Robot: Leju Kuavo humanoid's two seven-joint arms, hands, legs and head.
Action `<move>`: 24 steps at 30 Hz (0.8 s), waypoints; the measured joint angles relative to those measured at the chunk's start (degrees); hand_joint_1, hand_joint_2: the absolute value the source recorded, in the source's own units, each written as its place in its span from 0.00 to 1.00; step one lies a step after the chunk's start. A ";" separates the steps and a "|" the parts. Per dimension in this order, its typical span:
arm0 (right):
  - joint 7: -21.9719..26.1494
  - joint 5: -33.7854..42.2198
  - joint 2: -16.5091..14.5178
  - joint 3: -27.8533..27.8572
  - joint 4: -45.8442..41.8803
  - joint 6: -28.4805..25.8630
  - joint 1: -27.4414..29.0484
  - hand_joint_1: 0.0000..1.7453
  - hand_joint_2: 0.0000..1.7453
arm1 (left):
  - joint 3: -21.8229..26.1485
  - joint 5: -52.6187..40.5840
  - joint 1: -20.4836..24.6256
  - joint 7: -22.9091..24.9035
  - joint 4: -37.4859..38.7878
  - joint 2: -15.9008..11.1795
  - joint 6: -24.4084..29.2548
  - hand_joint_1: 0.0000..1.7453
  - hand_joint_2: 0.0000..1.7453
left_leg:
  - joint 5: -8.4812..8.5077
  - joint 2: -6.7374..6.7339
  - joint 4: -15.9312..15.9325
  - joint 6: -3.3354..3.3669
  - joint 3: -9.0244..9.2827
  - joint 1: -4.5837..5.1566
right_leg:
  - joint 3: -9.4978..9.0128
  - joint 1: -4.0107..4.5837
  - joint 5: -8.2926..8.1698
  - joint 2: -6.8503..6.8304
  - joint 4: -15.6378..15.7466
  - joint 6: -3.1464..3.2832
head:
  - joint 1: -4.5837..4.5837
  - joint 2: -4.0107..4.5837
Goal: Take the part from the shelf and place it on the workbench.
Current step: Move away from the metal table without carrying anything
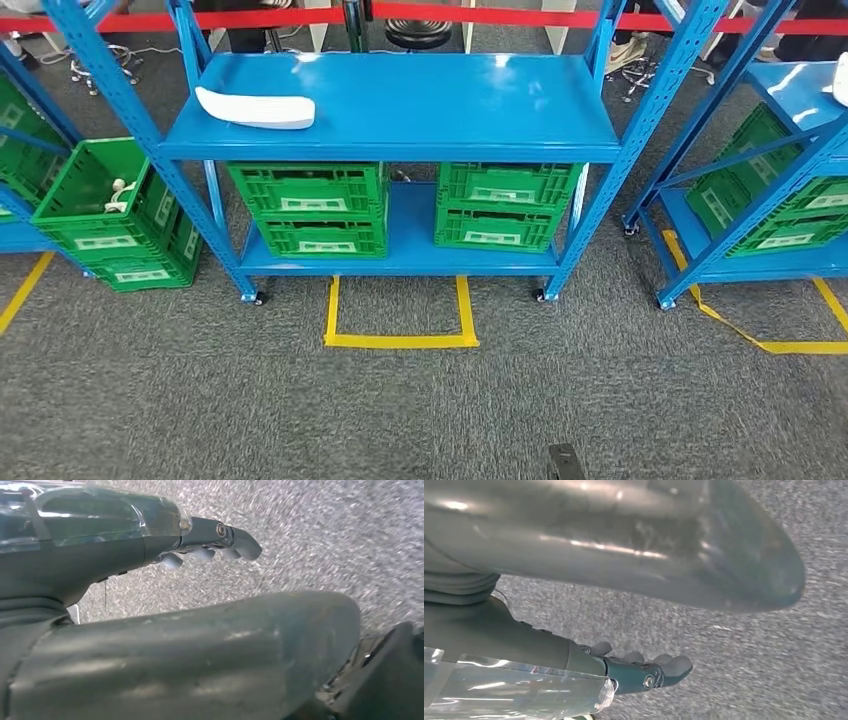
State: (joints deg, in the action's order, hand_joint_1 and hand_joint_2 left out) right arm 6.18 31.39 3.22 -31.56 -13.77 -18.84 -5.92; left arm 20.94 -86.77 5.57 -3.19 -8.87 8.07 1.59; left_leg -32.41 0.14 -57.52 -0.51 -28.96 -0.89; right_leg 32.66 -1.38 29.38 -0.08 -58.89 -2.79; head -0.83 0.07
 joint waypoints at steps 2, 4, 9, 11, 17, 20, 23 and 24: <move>-0.02 0.01 -0.04 -0.10 0.06 -0.01 0.24 0.00 0.00 | -0.01 0.00 -0.04 -0.01 0.00 -0.01 0.01 0.00 0.00 | -0.17 -0.02 -0.01 -0.92 0.55 -0.02 | -0.51 0.30 1.17 -0.01 1.13 1.28 | 0.18 -0.01; -0.03 -0.01 -0.04 -0.16 0.15 -0.03 0.65 0.00 0.00 | -0.02 0.00 -0.13 -0.04 0.00 -0.02 0.01 0.00 0.00 | -0.03 -0.07 -1.32 -1.54 0.65 -0.16 | -1.73 0.25 1.28 0.14 1.46 2.37 | 0.59 -0.01; -0.25 0.02 -0.02 -0.21 0.26 -0.10 0.96 0.00 0.50 | -0.04 0.03 -0.34 -0.25 0.01 -0.03 -0.03 0.00 0.00 | -3.91 -0.16 -16.05 -1.84 -10.49 -0.12 | -6.23 0.56 3.63 0.37 2.67 3.58 | 1.75 0.00; -0.68 0.07 -0.04 -0.23 0.33 -0.18 1.15 0.00 1.00 | -0.04 0.07 -0.67 -0.27 0.02 -0.03 -0.04 0.00 0.00 | -6.24 -0.16 -15.56 -1.49 -13.31 -0.04 | -8.95 0.77 5.01 0.65 3.45 3.53 | 1.92 0.00; -2.28 0.50 -0.18 -0.24 0.49 0.17 1.18 0.00 1.00 | -0.07 0.52 -1.23 0.40 0.01 -0.12 0.05 0.00 0.00 | 8.62 0.49 -4.76 0.89 -12.78 1.30 | -15.44 0.75 9.56 1.45 4.69 1.94 | 1.92 -0.01; -2.96 0.48 -0.34 -0.33 0.50 0.29 0.51 0.00 1.00 | -0.09 0.75 -0.66 0.80 -0.08 -0.17 0.62 0.00 0.50 | 7.18 0.19 -3.79 1.87 -10.74 1.24 | -12.55 0.51 7.02 1.22 -1.79 0.99 | 1.81 0.00; -4.66 0.82 -0.38 -0.45 0.54 0.22 0.39 0.00 1.00 | -0.09 1.39 -0.39 2.10 -0.08 -0.14 1.62 0.00 1.00 | 5.72 0.02 -3.01 2.43 -8.60 1.09 | -5.33 0.48 10.26 0.62 -11.78 0.38 | 1.01 0.00; -5.42 1.00 -0.33 -0.48 0.59 0.12 0.52 0.00 1.00 | -0.09 1.64 -0.40 2.61 -0.07 -0.13 1.82 0.00 1.00 | 5.17 0.03 -2.99 2.44 -7.92 1.11 | -3.58 0.48 12.50 0.53 -13.12 0.26 | 0.71 0.00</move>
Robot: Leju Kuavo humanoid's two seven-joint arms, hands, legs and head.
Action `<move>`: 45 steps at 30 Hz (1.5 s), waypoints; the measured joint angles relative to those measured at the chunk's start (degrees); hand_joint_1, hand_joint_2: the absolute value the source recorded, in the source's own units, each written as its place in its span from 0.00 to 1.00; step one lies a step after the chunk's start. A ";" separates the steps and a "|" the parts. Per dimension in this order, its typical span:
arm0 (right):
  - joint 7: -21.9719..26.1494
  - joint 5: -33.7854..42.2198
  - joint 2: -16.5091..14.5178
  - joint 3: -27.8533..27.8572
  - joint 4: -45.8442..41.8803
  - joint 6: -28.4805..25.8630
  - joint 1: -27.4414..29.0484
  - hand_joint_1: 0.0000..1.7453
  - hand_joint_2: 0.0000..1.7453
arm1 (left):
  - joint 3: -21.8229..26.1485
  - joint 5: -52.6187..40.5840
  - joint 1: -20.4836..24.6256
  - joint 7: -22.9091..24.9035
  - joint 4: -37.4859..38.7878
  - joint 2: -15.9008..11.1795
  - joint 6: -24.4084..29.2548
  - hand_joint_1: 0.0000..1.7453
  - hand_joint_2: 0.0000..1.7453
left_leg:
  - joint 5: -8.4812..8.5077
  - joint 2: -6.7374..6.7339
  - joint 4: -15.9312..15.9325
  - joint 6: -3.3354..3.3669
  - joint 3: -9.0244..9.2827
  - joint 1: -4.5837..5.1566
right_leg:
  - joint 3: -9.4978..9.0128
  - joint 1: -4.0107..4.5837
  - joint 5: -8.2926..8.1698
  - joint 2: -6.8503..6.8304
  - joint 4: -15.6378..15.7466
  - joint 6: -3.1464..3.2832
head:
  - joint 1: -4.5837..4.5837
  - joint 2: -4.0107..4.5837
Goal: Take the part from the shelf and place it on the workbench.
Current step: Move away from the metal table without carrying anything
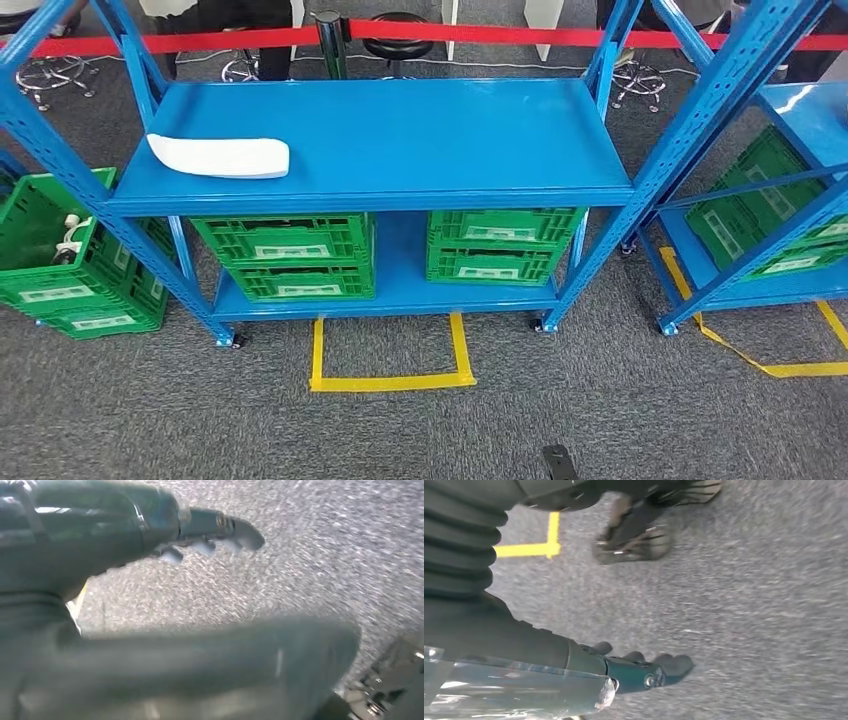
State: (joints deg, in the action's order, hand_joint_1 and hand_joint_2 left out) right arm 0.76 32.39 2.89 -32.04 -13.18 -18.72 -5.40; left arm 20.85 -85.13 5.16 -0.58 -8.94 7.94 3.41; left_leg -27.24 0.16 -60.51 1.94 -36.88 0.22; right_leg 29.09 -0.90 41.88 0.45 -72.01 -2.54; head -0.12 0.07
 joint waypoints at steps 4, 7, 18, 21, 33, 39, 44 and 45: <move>-2.32 0.52 0.34 -0.11 0.24 -0.38 0.49 0.00 1.00 | 0.00 0.47 -0.09 0.98 0.04 0.00 0.29 0.00 1.00 | -1.68 0.23 0.07 -0.09 2.41 0.27 | 1.47 0.37 -4.61 -0.16 6.70 0.85 | -0.86 0.00; -2.88 0.62 0.76 -0.27 0.33 -0.42 0.39 0.00 1.00 | -0.01 0.54 0.05 1.06 0.03 0.17 0.42 0.00 1.00 | -2.02 0.54 0.21 -0.73 2.96 0.31 | 0.93 1.13 -7.28 -0.43 12.55 2.46 | -0.79 0.00; -5.12 0.26 1.05 -1.25 0.59 -0.98 0.22 0.00 1.00 | -0.64 2.00 0.63 1.72 -0.06 0.10 2.86 0.00 1.00 | -2.25 0.39 0.88 -1.17 3.68 0.24 | 0.29 1.49 -10.29 -0.26 14.00 2.56 | 0.20 0.00; -7.44 -0.09 1.02 -1.67 0.61 -3.24 0.19 0.00 1.00 | -0.72 3.74 0.49 5.23 -0.05 -0.07 4.32 0.00 1.00 | -2.36 0.17 0.95 -1.32 3.71 0.23 | 0.27 1.49 -10.18 -0.15 14.01 2.69 | 0.25 0.00; -15.76 -2.04 1.04 -4.05 0.71 -9.44 0.14 0.00 1.00 | -0.73 5.16 0.20 12.77 -0.04 -0.99 13.40 0.00 1.00 | -2.62 0.05 1.02 -1.45 3.68 0.19 | 0.24 1.47 -9.98 -0.09 14.28 2.77 | 0.15 0.00; -15.65 -0.01 1.06 -4.13 0.72 -9.75 0.14 0.00 1.00 | -0.83 5.01 0.17 11.76 -0.03 -0.81 14.45 0.00 1.00 | -2.64 0.05 1.03 -1.40 3.68 0.21 | 0.14 1.46 -10.00 -0.09 14.45 2.75 | 0.10 0.00; -15.08 1.96 1.07 -4.09 0.73 -9.59 0.15 0.00 1.00 | -0.86 4.65 0.19 11.16 -0.02 -0.46 14.53 0.00 1.00 | -2.67 0.07 1.03 -1.36 3.68 0.22 | 0.09 1.46 -10.02 -0.08 14.54 2.71 | 0.06 0.00; -14.97 2.26 1.07 -4.09 0.74 -9.54 0.15 0.00 1.00 | -0.87 4.54 0.19 11.01 -0.02 -0.38 14.54 0.00 1.00 | -2.68 0.07 1.03 -1.34 3.68 0.22 | 0.09 1.45 -10.02 -0.09 14.55 2.71 | 0.06 0.00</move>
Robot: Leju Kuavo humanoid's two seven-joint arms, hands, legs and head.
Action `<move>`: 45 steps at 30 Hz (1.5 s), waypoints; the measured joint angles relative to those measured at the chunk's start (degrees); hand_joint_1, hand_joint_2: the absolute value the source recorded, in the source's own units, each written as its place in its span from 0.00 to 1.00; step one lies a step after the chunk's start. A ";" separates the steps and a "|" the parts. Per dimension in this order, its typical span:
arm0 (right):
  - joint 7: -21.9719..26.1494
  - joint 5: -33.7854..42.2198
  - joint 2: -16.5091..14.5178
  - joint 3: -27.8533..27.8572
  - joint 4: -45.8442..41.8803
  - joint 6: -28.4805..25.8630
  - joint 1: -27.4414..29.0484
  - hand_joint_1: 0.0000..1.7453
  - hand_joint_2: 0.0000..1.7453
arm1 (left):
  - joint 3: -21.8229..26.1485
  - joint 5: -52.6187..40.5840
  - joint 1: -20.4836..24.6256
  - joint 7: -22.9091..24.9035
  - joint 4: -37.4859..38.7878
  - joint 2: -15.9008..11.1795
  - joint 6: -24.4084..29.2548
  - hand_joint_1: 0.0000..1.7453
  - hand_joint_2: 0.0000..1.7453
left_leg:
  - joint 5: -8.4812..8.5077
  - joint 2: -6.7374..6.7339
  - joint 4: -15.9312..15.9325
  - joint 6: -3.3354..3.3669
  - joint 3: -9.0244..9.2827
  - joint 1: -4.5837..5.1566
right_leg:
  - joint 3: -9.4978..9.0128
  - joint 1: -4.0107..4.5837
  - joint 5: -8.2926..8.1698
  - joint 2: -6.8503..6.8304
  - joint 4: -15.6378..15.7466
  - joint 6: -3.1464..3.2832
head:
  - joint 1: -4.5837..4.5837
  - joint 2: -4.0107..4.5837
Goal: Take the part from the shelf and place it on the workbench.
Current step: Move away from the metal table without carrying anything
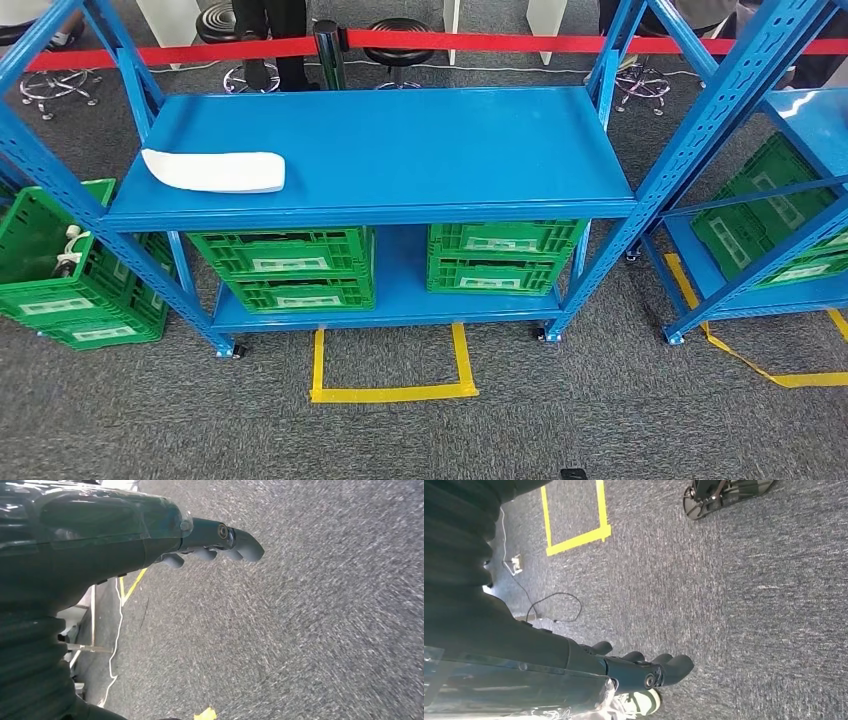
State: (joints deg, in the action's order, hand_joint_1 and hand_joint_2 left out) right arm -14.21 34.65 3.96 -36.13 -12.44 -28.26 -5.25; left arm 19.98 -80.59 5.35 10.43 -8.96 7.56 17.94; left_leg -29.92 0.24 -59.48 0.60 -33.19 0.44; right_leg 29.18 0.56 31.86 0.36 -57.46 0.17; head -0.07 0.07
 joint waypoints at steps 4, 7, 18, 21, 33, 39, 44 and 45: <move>1.18 1.29 -0.01 0.00 0.01 0.02 0.01 0.00 1.00 | -0.04 -0.65 0.01 -0.73 0.00 0.35 0.03 0.00 1.00 | -0.03 0.02 0.00 0.05 0.00 0.01 | -0.01 -0.01 0.00 0.00 0.01 0.00 | -0.01 0.00; 4.19 2.04 -0.02 0.03 0.02 -0.40 0.02 0.00 0.50 | -0.08 -0.62 0.00 -2.06 0.00 0.57 0.36 0.00 0.75 | -0.05 0.03 0.00 0.08 0.00 0.01 | -0.01 -0.01 0.00 0.00 0.02 0.00 | 0.00 0.00; 9.93 1.73 0.02 0.04 0.15 -1.19 -0.01 0.00 0.75 | -0.09 1.09 -0.10 -3.14 0.02 0.92 1.09 0.00 1.00 | -0.06 0.06 0.00 0.10 0.01 0.01 | -0.11 -0.01 0.01 -0.01 0.02 -0.01 | 0.00 0.00; 10.84 1.50 0.01 0.08 0.15 -1.11 0.05 0.00 1.00 | -0.14 1.08 -0.19 -2.87 0.02 0.92 1.04 0.00 1.00 | -0.06 0.06 0.00 0.10 0.02 0.01 | -0.13 -0.01 0.01 -0.01 0.02 -0.02 | -0.01 -0.01; 11.79 -6.80 -0.21 2.46 -0.15 5.54 2.72 0.00 1.00 | -2.75 19.27 -3.04 -4.41 -1.30 -0.23 -2.97 0.00 1.00 | -0.09 0.05 0.00 0.13 0.09 0.02 | -0.14 -0.01 0.05 -0.02 0.03 -0.06 | 0.00 0.00; 12.30 -11.44 -0.56 5.51 -0.69 9.31 4.35 0.00 0.50 | -4.27 29.37 -4.67 -5.42 -2.60 -1.13 -5.38 0.00 1.00 | -0.10 0.03 0.00 0.13 0.13 0.02 | -0.17 -0.01 0.06 -0.02 0.03 -0.05 | -0.01 0.00; 12.46 -14.58 -0.89 8.23 -1.58 11.87 5.48 0.00 0.00 | -5.66 36.38 -5.77 -6.12 -3.74 -1.88 -7.04 0.00 0.00 | -0.11 0.02 0.01 0.14 0.16 0.02 | -0.20 -0.01 0.07 -0.02 0.04 -0.05 | -0.03 0.00; 12.52 -15.36 -0.96 8.88 -1.80 12.49 5.75 0.00 0.00 | -5.99 38.05 -6.03 -6.30 -4.02 -2.03 -7.48 0.00 0.00 | -0.11 0.02 0.01 0.14 0.16 0.02 | -0.20 -0.01 0.07 -0.01 0.04 -0.05 | -0.03 0.00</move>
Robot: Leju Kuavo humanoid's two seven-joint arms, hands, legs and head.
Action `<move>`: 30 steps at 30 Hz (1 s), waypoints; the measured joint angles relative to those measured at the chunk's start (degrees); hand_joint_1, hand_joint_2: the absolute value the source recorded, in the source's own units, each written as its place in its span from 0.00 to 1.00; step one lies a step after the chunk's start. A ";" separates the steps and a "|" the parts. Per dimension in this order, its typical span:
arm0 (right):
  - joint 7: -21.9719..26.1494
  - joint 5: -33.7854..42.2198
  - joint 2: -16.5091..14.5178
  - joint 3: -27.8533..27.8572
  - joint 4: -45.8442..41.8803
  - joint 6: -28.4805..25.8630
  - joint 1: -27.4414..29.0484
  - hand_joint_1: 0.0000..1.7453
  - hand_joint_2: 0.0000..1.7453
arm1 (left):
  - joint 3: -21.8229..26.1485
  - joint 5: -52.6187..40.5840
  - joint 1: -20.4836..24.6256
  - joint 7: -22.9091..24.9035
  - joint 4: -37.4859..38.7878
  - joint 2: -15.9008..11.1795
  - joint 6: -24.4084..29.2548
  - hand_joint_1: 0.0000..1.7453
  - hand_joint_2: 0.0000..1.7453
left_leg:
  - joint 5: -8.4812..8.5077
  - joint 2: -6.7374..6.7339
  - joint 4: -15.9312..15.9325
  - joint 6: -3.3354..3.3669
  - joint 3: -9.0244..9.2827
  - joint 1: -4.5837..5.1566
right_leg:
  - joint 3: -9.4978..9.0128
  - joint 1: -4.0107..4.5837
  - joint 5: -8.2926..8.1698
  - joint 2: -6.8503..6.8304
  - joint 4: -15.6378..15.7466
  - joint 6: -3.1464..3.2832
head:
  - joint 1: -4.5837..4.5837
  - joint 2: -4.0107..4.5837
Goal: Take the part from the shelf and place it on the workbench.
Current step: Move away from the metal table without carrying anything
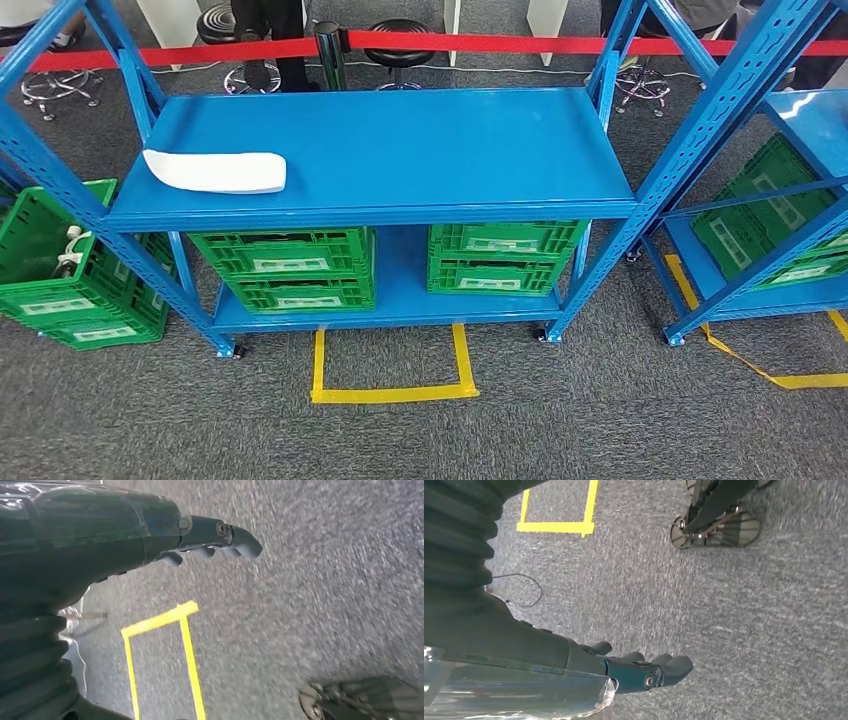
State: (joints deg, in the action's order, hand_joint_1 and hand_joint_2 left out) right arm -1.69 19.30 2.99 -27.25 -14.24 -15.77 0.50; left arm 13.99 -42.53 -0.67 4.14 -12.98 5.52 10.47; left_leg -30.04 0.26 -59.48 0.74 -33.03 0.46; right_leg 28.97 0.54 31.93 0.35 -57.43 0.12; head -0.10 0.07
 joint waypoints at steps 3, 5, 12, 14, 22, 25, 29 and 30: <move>0.20 -2.93 -0.20 2.51 -0.76 2.38 1.07 0.00 0.00 | -1.11 6.52 -1.00 -0.62 -0.94 -0.56 -1.54 0.00 0.00 | 0.00 0.00 0.00 0.00 0.01 0.00 | -0.01 0.00 0.01 0.00 0.00 -0.01 | -0.01 0.00; 0.29 -4.61 -0.33 4.03 -1.21 3.75 1.73 0.00 0.00 | -1.79 10.17 -1.66 -0.98 -1.52 -0.94 -2.39 0.00 0.00 | -0.01 0.00 0.00 0.00 0.01 0.00 | -0.01 0.00 0.02 0.00 0.01 -0.02 | -0.01 -0.01; 0.75 -9.53 -0.73 8.79 -2.60 7.72 3.59 0.00 0.00 | -3.87 20.89 -3.44 -2.05 -3.25 -1.98 -4.97 0.00 0.00 | -0.04 0.01 0.01 -0.03 0.02 0.00 | -0.02 0.00 0.03 0.00 0.01 -0.03 | -0.02 0.00; 0.86 -11.02 -0.84 10.22 -3.03 8.94 4.16 0.00 0.00 | -4.45 24.16 -3.98 -2.39 -3.75 -2.30 -5.76 0.00 0.00 | -0.04 0.01 0.01 -0.04 0.02 0.00 | -0.02 0.00 0.03 0.00 0.02 -0.03 | -0.03 0.00; 1.14 -17.20 -1.31 15.93 -4.63 13.97 6.21 0.00 0.00 | -6.64 37.85 -5.97 -3.73 -5.67 -3.50 -9.03 0.00 0.00 | -0.04 0.02 0.02 -0.04 0.02 0.00 | -0.02 -0.01 0.04 0.00 0.03 -0.03 | -0.03 0.00; 1.25 -18.82 -1.47 17.70 -5.01 15.26 6.63 0.00 0.00 | -7.33 41.46 -6.41 -4.09 -6.22 -3.82 -9.89 0.00 0.00 | -0.04 0.04 0.02 -0.04 0.02 0.00 | -0.02 -0.01 0.04 0.00 0.03 -0.03 | -0.04 0.00; 1.29 -19.25 -1.61 19.27 -5.04 15.59 6.75 0.00 0.00 | -8.18 42.37 -6.72 -4.18 -6.67 -4.06 -10.10 0.00 0.00 | -0.04 0.04 0.02 -0.04 0.02 0.00 | -0.03 -0.01 0.03 0.00 0.04 -0.03 | -0.04 0.00; 1.29 -19.27 -1.64 19.60 -5.04 15.62 6.77 0.00 0.00 | -8.30 42.42 -6.78 -4.18 -6.78 -4.11 -10.10 0.00 0.00 | -0.04 0.05 0.02 -0.04 0.02 0.00 | -0.03 -0.01 0.03 0.00 0.04 -0.03 | -0.04 0.00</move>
State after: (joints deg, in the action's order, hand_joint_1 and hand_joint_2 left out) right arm -0.39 0.03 1.36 -7.65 -19.28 -0.15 7.27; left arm 5.69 -0.11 -7.46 -0.04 -19.76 1.42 0.37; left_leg -30.08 0.31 -59.46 0.70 -33.01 0.46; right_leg 28.94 0.53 31.97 0.35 -57.39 0.09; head -0.14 0.07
